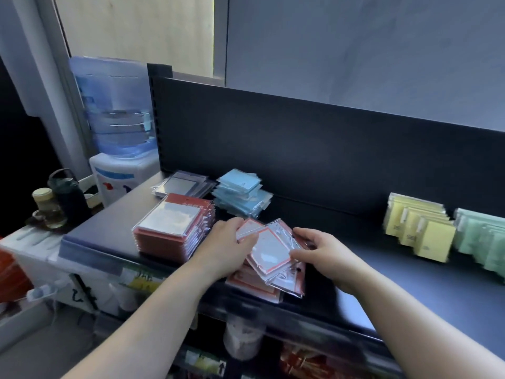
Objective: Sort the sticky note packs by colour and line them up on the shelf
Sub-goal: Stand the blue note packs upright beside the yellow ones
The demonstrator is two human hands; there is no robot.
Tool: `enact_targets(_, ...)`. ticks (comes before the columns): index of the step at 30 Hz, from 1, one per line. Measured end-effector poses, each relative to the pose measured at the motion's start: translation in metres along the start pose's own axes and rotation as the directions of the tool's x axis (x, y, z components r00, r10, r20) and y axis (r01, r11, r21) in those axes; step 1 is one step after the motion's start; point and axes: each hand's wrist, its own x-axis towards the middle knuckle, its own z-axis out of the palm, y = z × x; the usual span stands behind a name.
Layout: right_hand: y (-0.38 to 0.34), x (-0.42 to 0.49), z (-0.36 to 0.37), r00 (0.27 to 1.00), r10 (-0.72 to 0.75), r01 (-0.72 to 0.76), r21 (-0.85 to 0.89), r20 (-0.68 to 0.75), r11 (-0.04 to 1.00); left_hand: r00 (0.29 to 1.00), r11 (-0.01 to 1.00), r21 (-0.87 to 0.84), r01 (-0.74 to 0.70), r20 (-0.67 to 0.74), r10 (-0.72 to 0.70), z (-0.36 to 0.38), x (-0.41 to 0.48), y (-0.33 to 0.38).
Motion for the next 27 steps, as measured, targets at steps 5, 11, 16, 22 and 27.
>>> enact_targets(5, -0.011, 0.011, 0.003, 0.999, 0.035, -0.035, 0.032, -0.008, 0.999, 0.999, 0.99, 0.141, 0.001, 0.041, -0.007, -0.014, 0.006, 0.015)
enact_targets(11, -0.036, 0.038, 0.008, 0.996, 0.042, -0.039, 0.034, -0.083, 0.999, 0.977, 0.936, -0.341, 0.084, -0.158, -0.145, -0.033, 0.054, 0.051)
enact_targets(16, -0.043, 0.055, 0.01, 0.995, 0.063, -0.07, -0.095, -0.078, 0.993, 0.893, 0.848, -0.409, 0.337, -0.148, -0.426, -0.046, 0.114, 0.052)
enact_targets(22, -0.04, 0.076, 0.007, 0.985, 0.17, -0.173, -0.087, -0.04, 0.981, 0.911, 0.884, -0.222, 0.411, 0.067, -0.407, -0.049, 0.164, 0.017)
enact_targets(27, -0.04, 0.089, 0.008, 0.981, 0.191, -0.192, -0.055, -0.015, 0.98, 0.882, 0.805, -0.36, 0.471, 0.209, -0.422, -0.053, 0.157, 0.022)
